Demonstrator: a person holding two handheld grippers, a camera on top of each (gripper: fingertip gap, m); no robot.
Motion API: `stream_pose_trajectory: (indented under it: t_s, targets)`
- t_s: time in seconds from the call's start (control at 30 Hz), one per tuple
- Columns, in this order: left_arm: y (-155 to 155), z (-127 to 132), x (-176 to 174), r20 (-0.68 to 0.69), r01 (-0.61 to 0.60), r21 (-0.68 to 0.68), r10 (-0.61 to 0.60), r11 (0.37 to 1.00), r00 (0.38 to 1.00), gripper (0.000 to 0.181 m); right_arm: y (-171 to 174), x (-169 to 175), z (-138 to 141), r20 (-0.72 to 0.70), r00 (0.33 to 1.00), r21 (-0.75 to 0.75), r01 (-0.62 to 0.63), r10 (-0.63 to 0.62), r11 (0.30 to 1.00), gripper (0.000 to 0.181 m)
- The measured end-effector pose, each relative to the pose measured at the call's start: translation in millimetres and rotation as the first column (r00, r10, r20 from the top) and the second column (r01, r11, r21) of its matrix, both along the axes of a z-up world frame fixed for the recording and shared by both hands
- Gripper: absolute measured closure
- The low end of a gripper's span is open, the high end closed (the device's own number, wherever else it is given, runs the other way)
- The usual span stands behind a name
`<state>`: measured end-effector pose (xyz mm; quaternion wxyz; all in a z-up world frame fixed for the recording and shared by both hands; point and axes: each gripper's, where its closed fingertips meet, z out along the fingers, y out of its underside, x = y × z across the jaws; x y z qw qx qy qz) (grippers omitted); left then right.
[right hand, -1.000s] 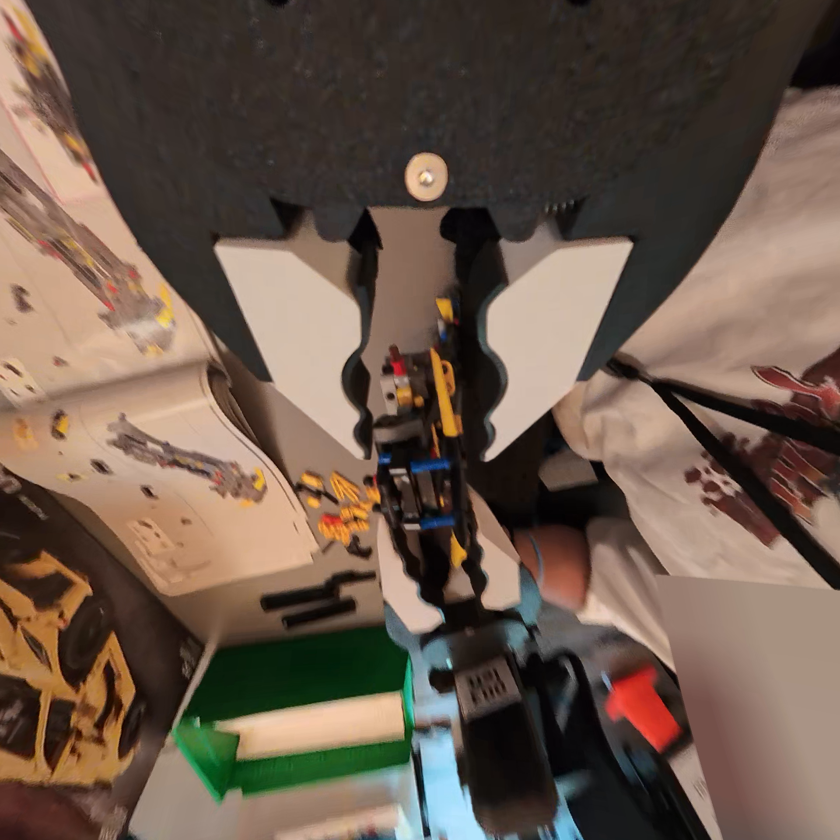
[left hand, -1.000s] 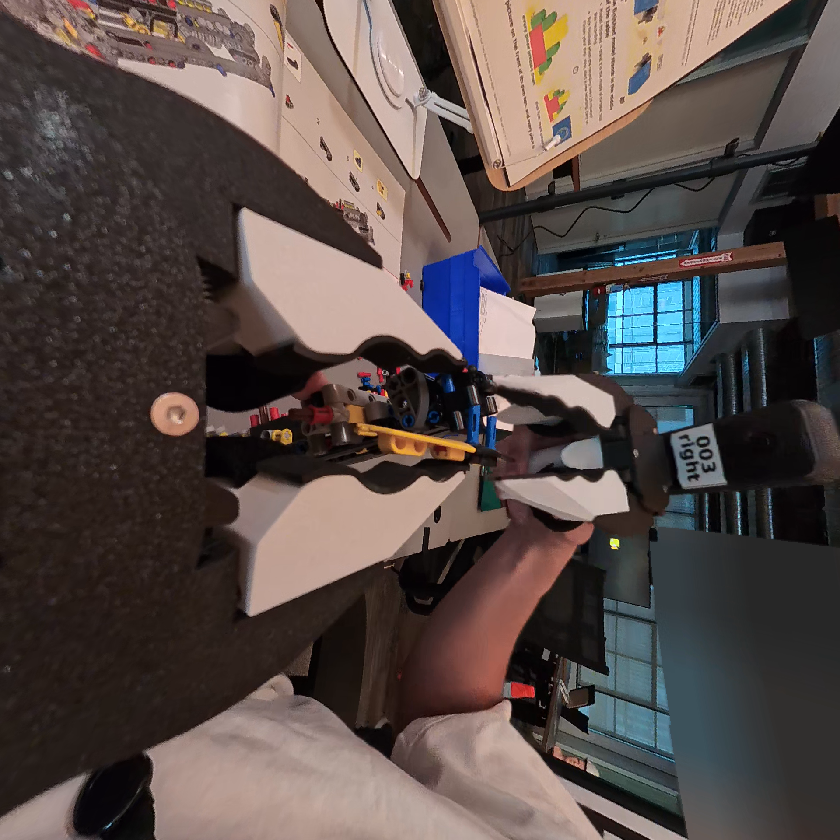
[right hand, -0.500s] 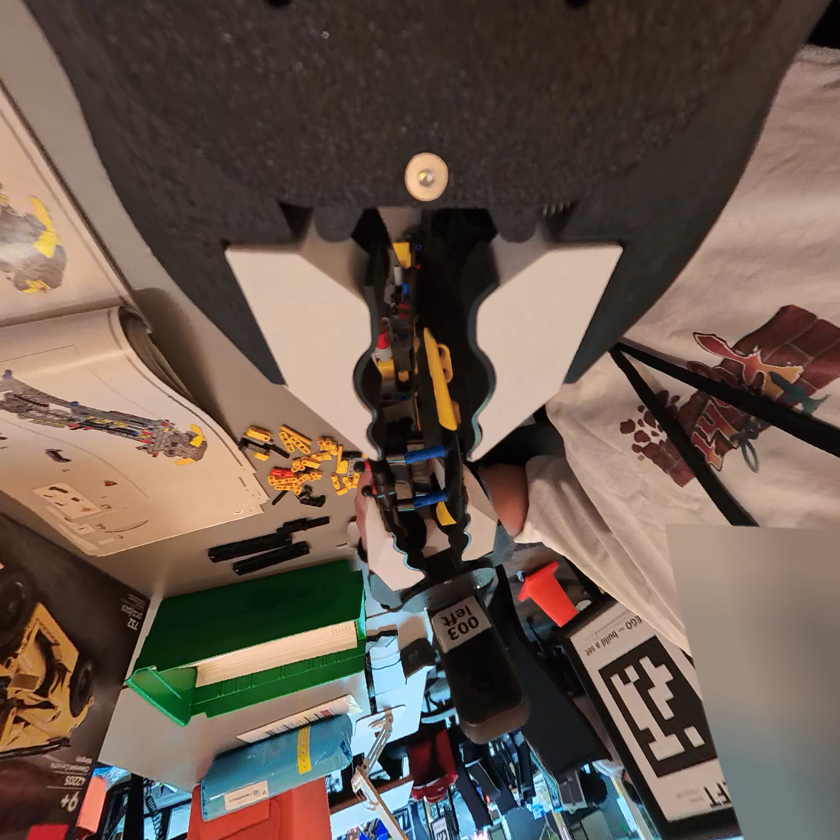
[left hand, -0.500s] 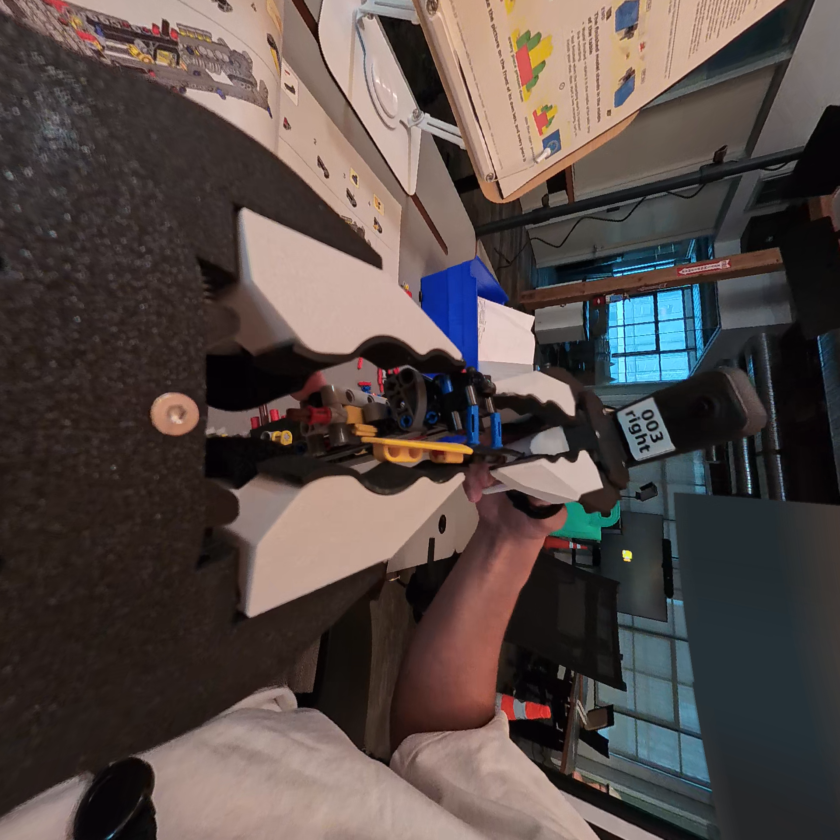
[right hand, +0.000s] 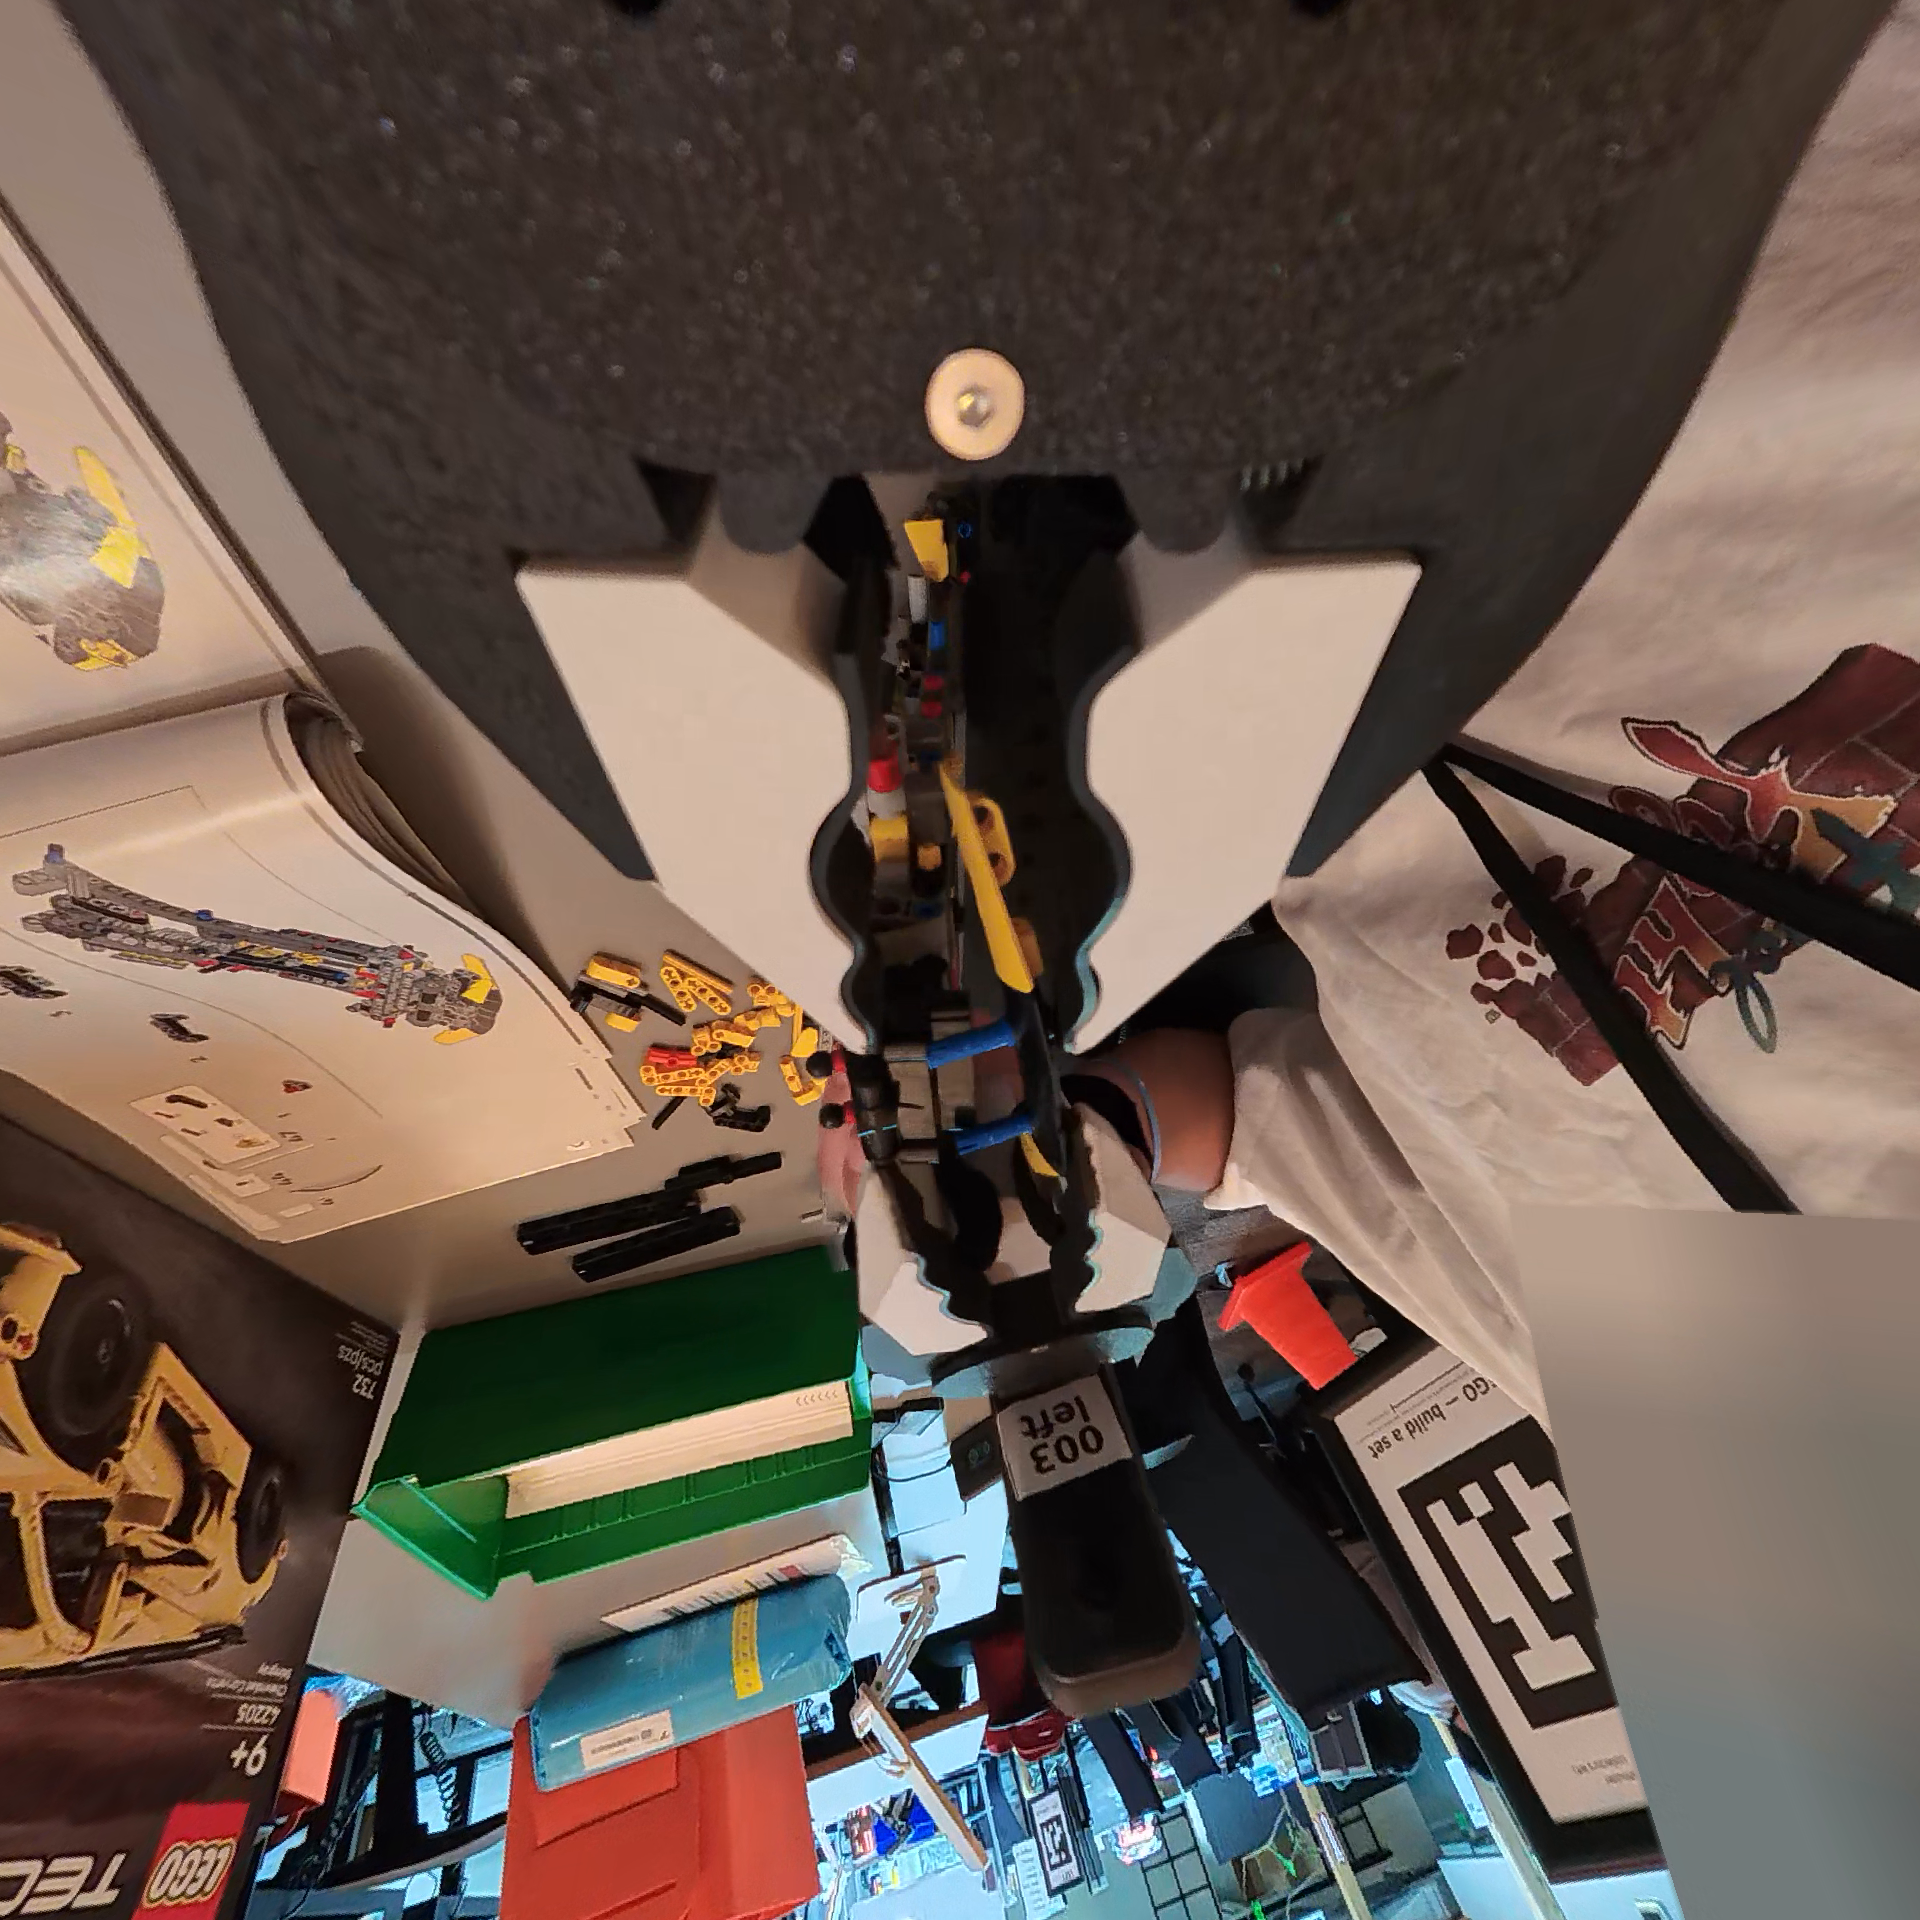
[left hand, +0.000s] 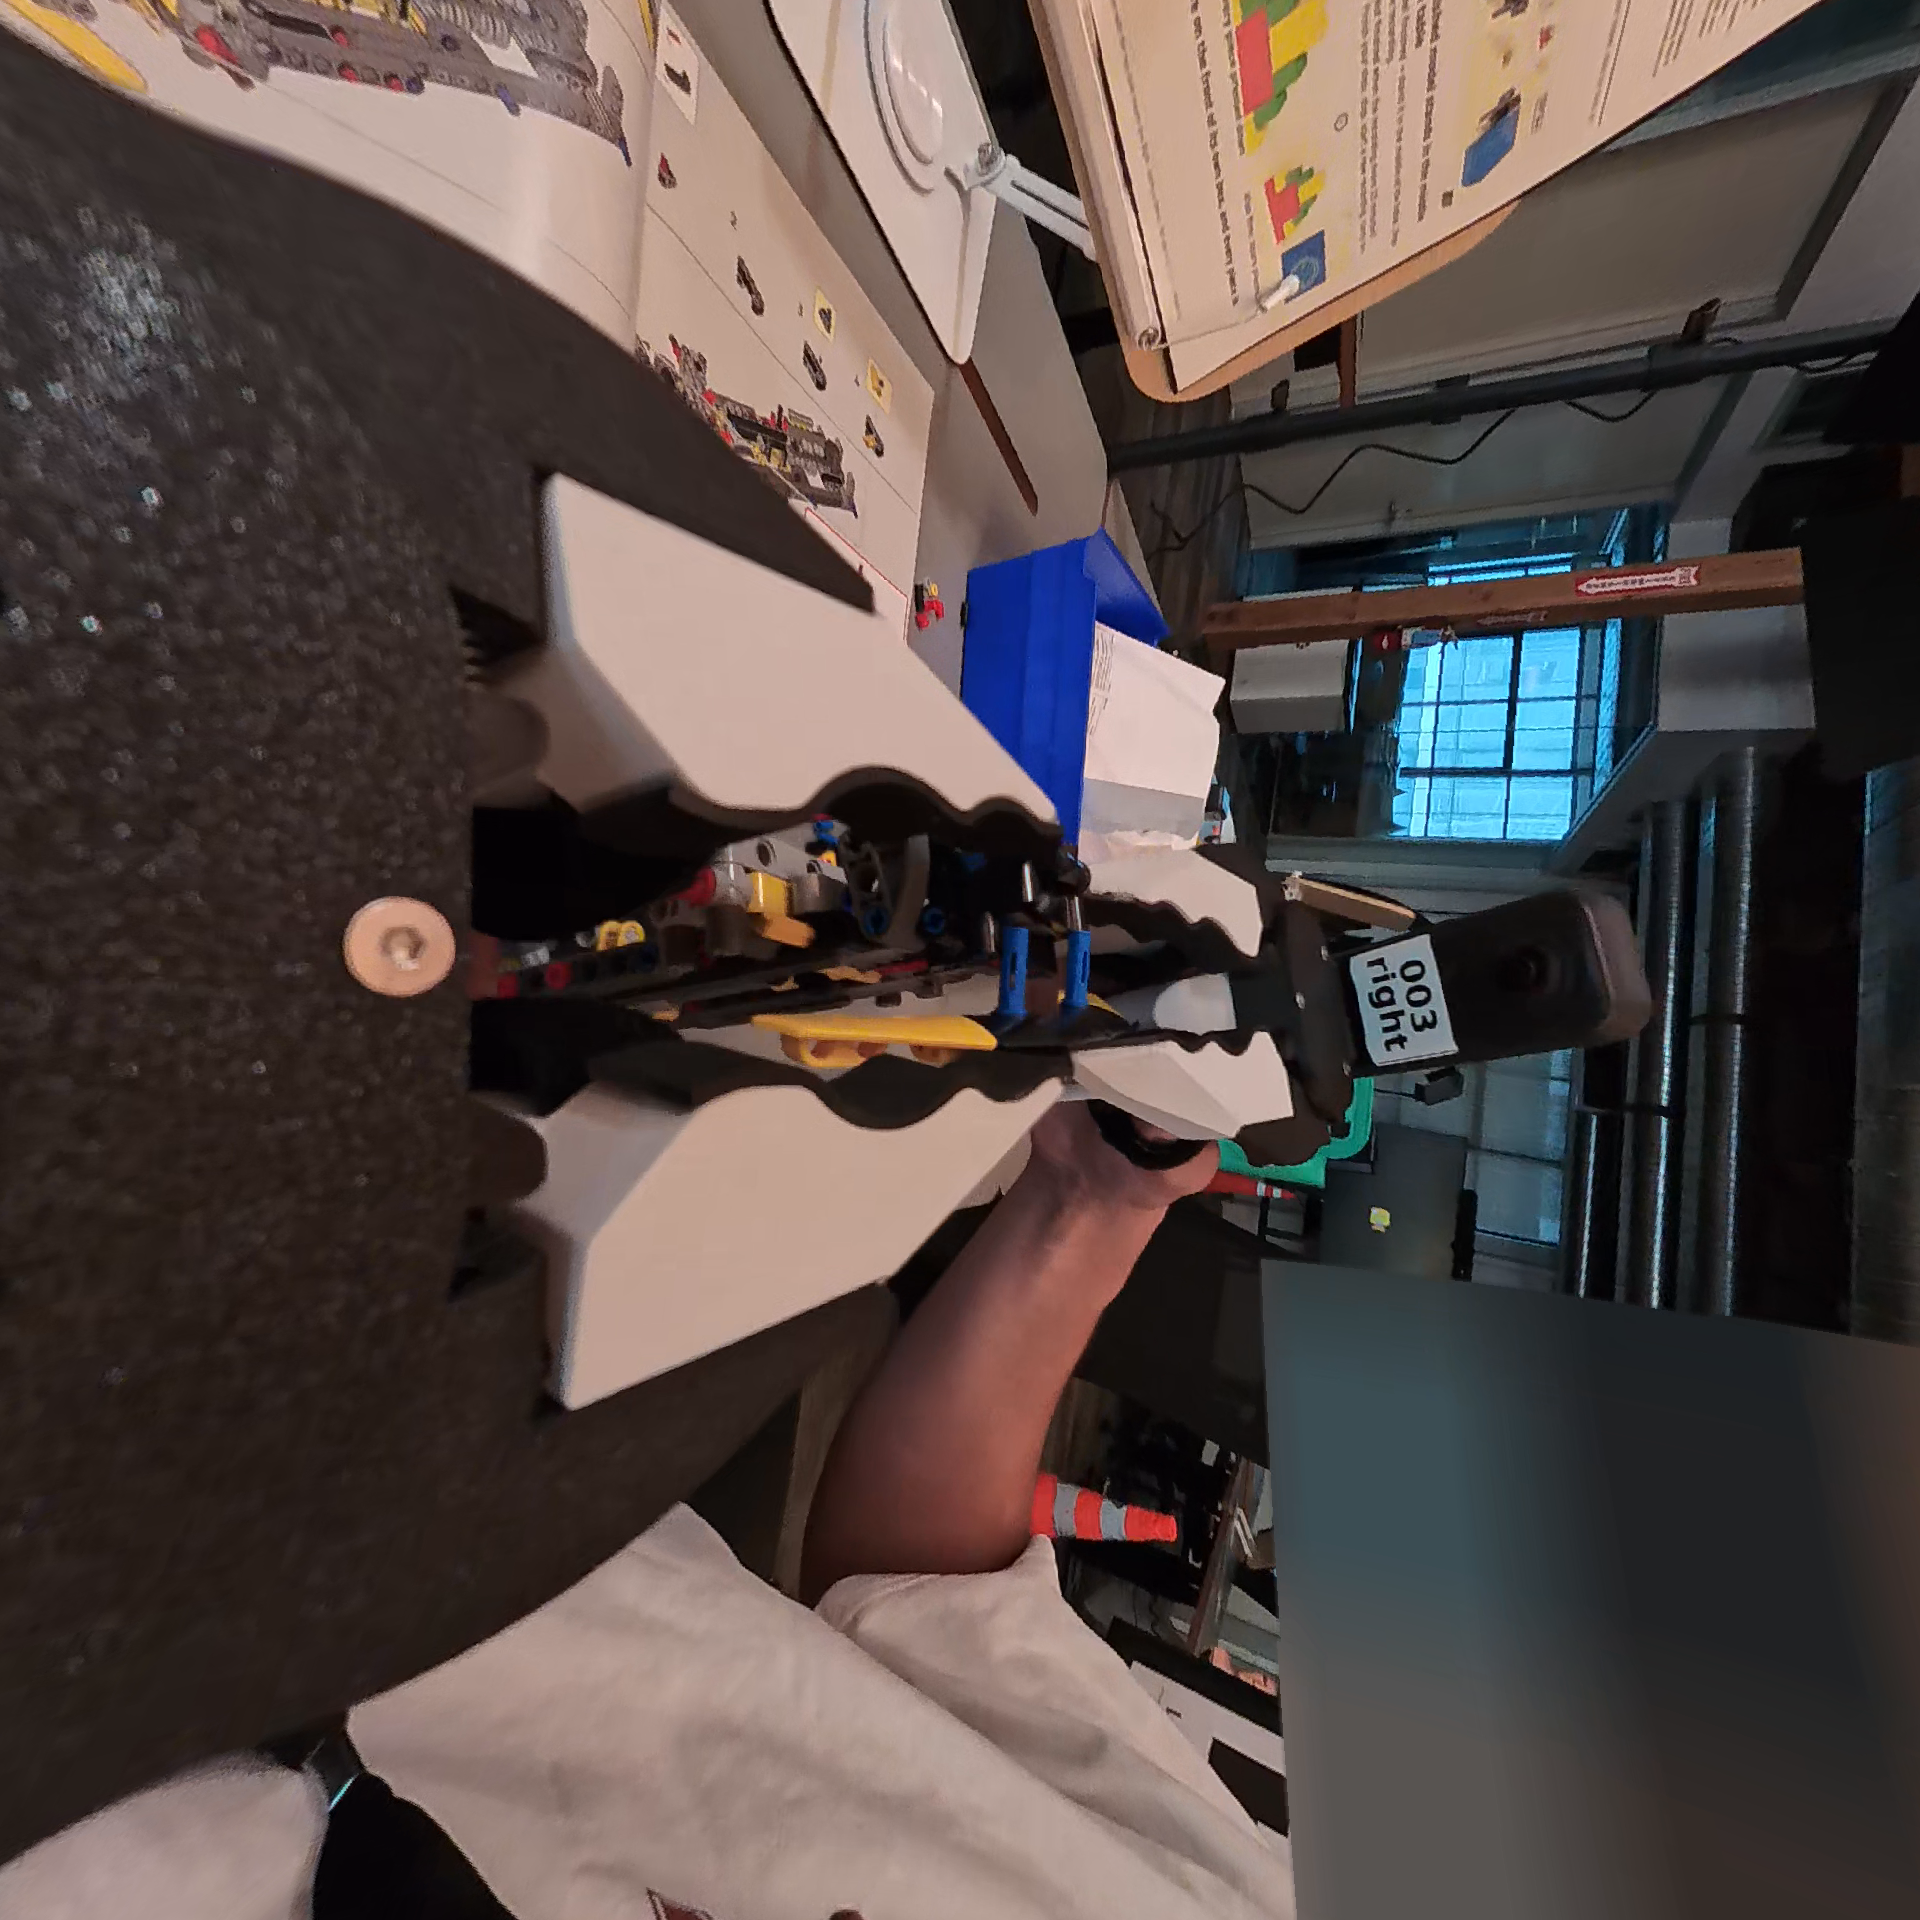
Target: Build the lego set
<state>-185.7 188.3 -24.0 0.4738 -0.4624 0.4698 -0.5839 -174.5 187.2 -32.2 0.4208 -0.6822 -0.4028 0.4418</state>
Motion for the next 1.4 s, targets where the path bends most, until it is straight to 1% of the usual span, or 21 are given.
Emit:
stream_pose_trajectory:
  t_s: [0.07, 0.17, 0.33, 0.47, 0.6, 0.67, 0.73, 0.8, 1.0, 1.2, 1.27, 1.33, 1.4]
  targets:
    - [1.0, -0.4, -0.6, -0.009, -0.008, -0.001, 0.008, 1.000, 1.000, 0.142, -0.5, -0.4, 0.0, 0.007, 1.000, 0.004, -0.003, 0.003, 1.000, 0.151]
    - [0.9, -1.4, -0.8, -0.022, -0.005, -0.005, 0.005, 1.000, 1.000, 0.147, 1.3, -0.3, -0.6, 0.012, 1.000, 0.006, 0.007, -0.007, 1.000, 0.150]
    - [3.0, -2.4, -2.7, -0.056, -0.042, 0.045, 0.045, 0.998, 0.997, 0.148, 2.5, -1.1, -1.1, 0.004, 1.000, 0.008, 0.017, -0.017, 1.000, 0.151]
    - [2.1, -3.3, -3.9, -0.097, -0.035, 0.004, 0.035, 0.999, 0.995, 0.147, 1.4, -2.5, -0.8, 0.006, 1.000, 0.010, 0.014, -0.014, 1.000, 0.150]
    - [-1.7, -4.7, -3.9, -0.133, 0.014, -0.101, -0.028, 0.995, 0.991, 0.149, -0.5, -2.8, -0.3, 0.012, 1.000, 0.013, 0.010, -0.010, 1.000, 0.150]
    - [-3.2, -4.5, -4.4, -0.144, 0.035, -0.110, -0.051, 0.993, 0.988, 0.150, -1.6, -3.6, 0.1, 0.013, 1.000, 0.010, 0.009, -0.010, 1.000, 0.150]
    - [-3.5, -4.9, -5.0, -0.152, 0.042, -0.089, -0.055, 0.995, 0.987, 0.152, -2.6, -4.2, 0.4, 0.011, 1.000, 0.012, 0.009, -0.010, 1.000, 0.150]
    - [-4.2, -5.1, -5.5, -0.155, 0.051, -0.074, -0.062, 0.996, 0.986, 0.152, -4.7, -4.9, 1.6, 0.004, 1.000, 0.005, 0.005, -0.005, 1.000, 0.150]
    - [-7.2, -3.5, -5.5, -0.141, 0.073, -0.121, -0.090, 0.990, 0.986, 0.152, -8.8, -4.5, 3.6, -0.037, 0.999, -0.001, -0.006, 0.006, 1.000, 0.149]
    - [-7.1, -3.2, -5.8, -0.112, 0.082, -0.134, -0.097, 0.988, 0.989, 0.153, -8.2, -4.4, 4.2, -0.083, 0.997, 0.013, -0.003, 0.004, 1.000, 0.149]
    - [-5.6, -3.4, -5.8, -0.105, 0.077, -0.134, -0.091, 0.988, 0.990, 0.153, -4.2, -2.9, 2.9, -0.063, 0.998, 0.059, 0.034, -0.030, 0.998, 0.145]
    - [-4.1, -3.8, -6.0, -0.102, 0.076, -0.138, -0.091, 0.987, 0.991, 0.153, 0.8, -0.5, 3.2, -0.039, 0.996, 0.154, 0.086, -0.081, 0.984, 0.138]
    - [-3.9, -3.8, -5.9, -0.096, 0.082, -0.138, -0.096, 0.987, 0.991, 0.153, 1.3, 0.5, 3.8, -0.012, 0.994, 0.219, 0.111, -0.111, 0.969, 0.138]
